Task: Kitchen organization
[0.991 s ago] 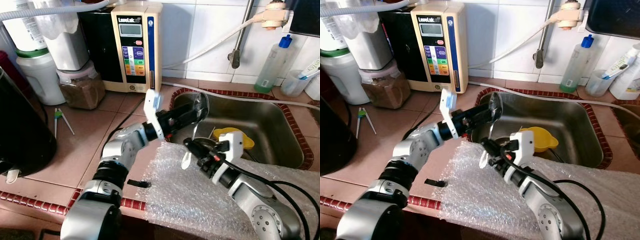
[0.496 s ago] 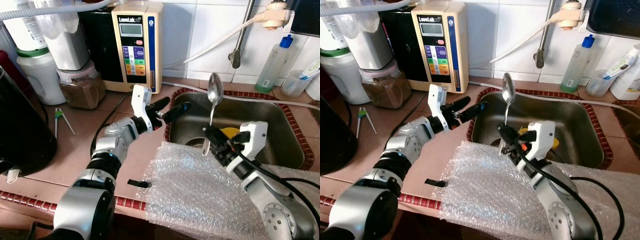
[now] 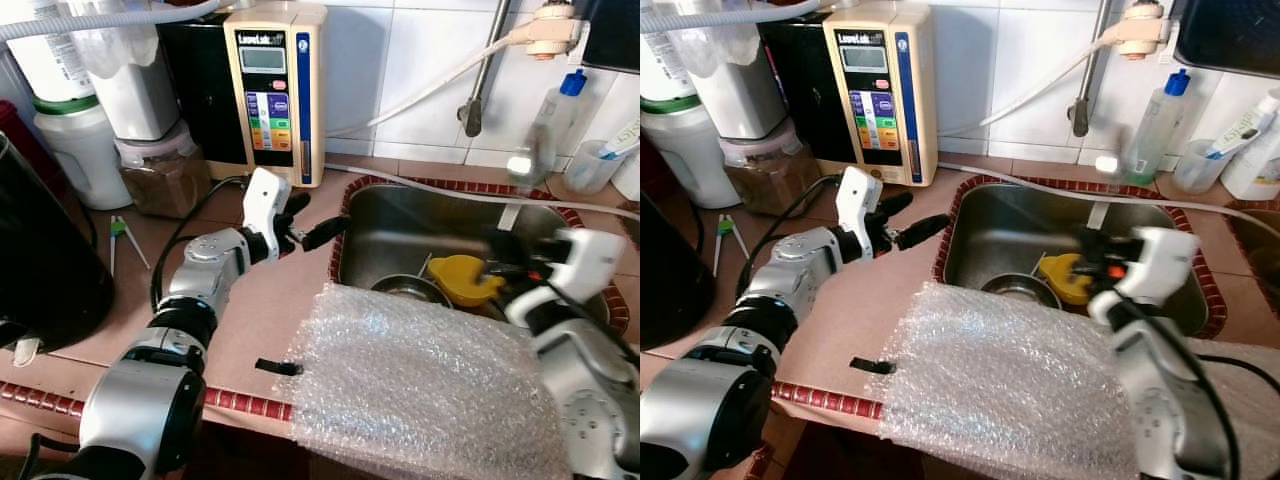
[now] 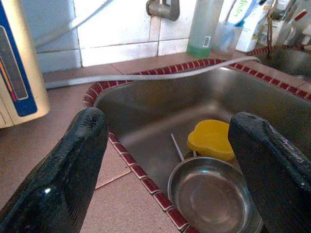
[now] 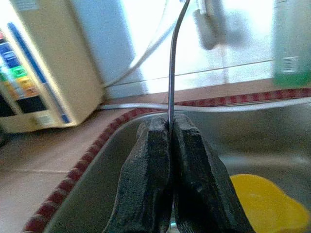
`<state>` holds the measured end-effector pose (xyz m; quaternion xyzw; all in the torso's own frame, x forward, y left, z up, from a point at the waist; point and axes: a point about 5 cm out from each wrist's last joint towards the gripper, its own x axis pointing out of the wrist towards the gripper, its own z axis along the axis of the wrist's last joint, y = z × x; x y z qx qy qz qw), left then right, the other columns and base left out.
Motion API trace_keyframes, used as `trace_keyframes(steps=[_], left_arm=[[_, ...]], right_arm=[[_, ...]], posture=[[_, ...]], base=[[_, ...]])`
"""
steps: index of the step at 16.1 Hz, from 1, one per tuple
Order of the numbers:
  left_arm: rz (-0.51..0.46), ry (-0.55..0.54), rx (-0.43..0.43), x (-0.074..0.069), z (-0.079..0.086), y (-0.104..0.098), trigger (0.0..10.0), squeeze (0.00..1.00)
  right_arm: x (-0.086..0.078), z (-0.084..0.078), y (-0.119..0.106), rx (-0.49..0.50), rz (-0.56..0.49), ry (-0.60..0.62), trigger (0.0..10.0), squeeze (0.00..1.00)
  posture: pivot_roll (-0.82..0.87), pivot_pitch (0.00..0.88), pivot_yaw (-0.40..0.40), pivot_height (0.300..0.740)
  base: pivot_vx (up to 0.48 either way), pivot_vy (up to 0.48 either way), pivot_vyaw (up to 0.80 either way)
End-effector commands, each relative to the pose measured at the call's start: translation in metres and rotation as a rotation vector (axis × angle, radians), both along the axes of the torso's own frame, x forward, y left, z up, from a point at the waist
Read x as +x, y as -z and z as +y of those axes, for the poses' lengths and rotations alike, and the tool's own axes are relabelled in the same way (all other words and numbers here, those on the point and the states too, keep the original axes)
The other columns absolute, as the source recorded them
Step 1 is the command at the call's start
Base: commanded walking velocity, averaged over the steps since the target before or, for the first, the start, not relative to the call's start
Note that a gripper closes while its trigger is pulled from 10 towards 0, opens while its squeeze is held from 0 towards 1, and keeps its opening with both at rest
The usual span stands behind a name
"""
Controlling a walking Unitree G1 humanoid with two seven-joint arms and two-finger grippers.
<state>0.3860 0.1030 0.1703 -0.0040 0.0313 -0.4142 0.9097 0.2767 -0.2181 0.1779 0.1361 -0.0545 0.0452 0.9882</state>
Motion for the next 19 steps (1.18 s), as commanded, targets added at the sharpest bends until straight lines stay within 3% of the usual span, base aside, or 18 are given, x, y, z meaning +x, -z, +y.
trace_keyframes(steps=[1, 2, 4, 5, 8, 9, 11, 12, 14, 16, 17, 19], left_arm=[[-0.024, 0.035, 0.049, -0.001, 0.0, -0.001, 10.0, 1.0], [-0.053, 0.092, 0.123, -0.003, 0.002, 0.001, 10.0, 1.0], [-0.101, 0.167, 0.173, -0.007, -0.001, -0.002, 10.0, 1.0], [-0.103, 0.179, 0.168, -0.007, -0.001, -0.002, 10.0, 1.0], [-0.132, 0.233, 0.261, -0.011, -0.003, 0.005, 10.0, 1.0], [-0.127, 0.248, 0.253, -0.012, -0.005, 0.006, 10.0, 1.0], [-0.127, 0.285, 0.266, -0.015, -0.008, 0.008, 10.0, 1.0], [-0.144, 0.344, 0.31, -0.018, -0.009, 0.011, 10.0, 1.0], [-0.15, 0.377, 0.333, -0.02, -0.01, 0.012, 10.0, 1.0], [-0.155, 0.382, 0.352, -0.02, -0.01, 0.013, 10.0, 1.0], [-0.157, 0.384, 0.356, -0.02, -0.011, 0.013, 10.0, 1.0], [-0.162, 0.393, 0.36, -0.02, -0.011, 0.013, 10.0, 1.0]], right_arm=[[0.001, -0.01, -0.002, 0.001, -0.006, 0.069, 0.0, 0.0], [0.002, -0.029, 0.007, 0.015, 0.049, 0.201, 0.0, 0.0], [0.0, -0.05, 0.024, 0.035, 0.144, 0.339, 0.0, 0.0], [0.0, -0.053, 0.028, 0.037, 0.159, 0.353, 0.0, 0.0], [-0.005, -0.066, 0.045, 0.043, 0.26, 0.457, 0.0, 0.0], [-0.007, -0.072, 0.051, 0.043, 0.295, 0.499, 1.2, 0.0], [-0.009, -0.075, 0.055, 0.057, 0.323, 0.527, 1.4, 0.0], [-0.011, -0.078, 0.061, 0.087, 0.351, 0.549, 9.6, 0.0], [-0.014, -0.081, 0.07, 0.117, 0.402, 0.587, 10.0, 0.0], [-0.015, -0.083, 0.078, 0.153, 0.437, 0.611, 10.0, 0.08], [-0.017, -0.086, 0.081, 0.149, 0.463, 0.631, 10.0, 1.0], [-0.017, -0.089, 0.083, 0.179, 0.469, 0.638, 10.0, 1.0]], posture=[[-0.02, 0.043, 0.062, 0.74], [-0.01, 0.044, 0.063, 0.74], [-0.01, 0.043, 0.063, 0.74], [-0.01, 0.042, 0.063, 0.74], [0.0, 0.04, 0.061, 0.74], [0.0, 0.038, 0.064, 0.74], [0.0, 0.037, 0.065, 0.74], [0.0, 0.036, 0.066, 0.74], [0.0, 0.037, 0.07, 0.74], [0.0, 0.037, 0.07, 0.74], [0.0, 0.039, 0.071, 0.74], [0.0, 0.04, 0.072, 0.74]], base=[[0.0, 0.0, 0.0], [0.0, 0.0, 0.0], [0.0, 0.0, 0.0], [0.0, 0.0, 0.0], [0.0, 0.0, 0.0], [0.0, 0.0, 0.0], [0.0, 0.0, 0.0], [0.0, 0.0, 0.0], [0.0, 0.0, 0.0], [0.0, 0.0, 0.0], [0.0, 0.0, 0.0], [0.0, 0.0, 0.0]])
